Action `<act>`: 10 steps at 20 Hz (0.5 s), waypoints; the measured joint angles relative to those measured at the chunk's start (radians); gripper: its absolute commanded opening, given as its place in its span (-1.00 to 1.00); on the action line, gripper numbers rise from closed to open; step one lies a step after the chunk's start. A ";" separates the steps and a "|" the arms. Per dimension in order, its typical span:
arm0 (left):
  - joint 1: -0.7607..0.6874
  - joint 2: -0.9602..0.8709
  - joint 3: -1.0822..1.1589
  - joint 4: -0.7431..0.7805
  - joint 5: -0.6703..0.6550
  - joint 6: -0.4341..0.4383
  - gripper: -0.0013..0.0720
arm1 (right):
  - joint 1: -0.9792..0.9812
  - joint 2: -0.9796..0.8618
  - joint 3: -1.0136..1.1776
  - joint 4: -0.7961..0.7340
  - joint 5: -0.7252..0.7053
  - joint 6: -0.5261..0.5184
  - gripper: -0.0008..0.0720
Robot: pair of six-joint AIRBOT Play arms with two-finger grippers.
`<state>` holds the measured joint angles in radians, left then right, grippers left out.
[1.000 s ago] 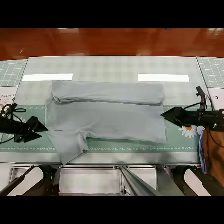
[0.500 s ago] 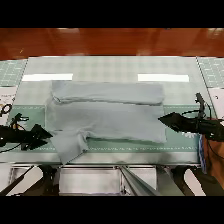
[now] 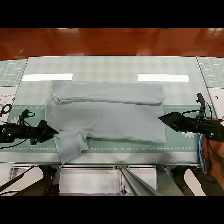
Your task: Fold the shirts.
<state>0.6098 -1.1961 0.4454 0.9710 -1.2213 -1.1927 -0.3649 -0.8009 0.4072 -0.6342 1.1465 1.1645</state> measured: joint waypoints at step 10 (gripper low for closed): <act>-0.040 -0.023 0.068 0.014 -0.071 0.050 -0.91 | -0.119 0.000 0.052 -0.452 0.142 0.233 0.16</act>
<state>0.5701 -1.2190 0.5133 0.9852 -1.2919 -1.1427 -0.4839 -0.8009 0.4595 -1.0859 1.2888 1.3975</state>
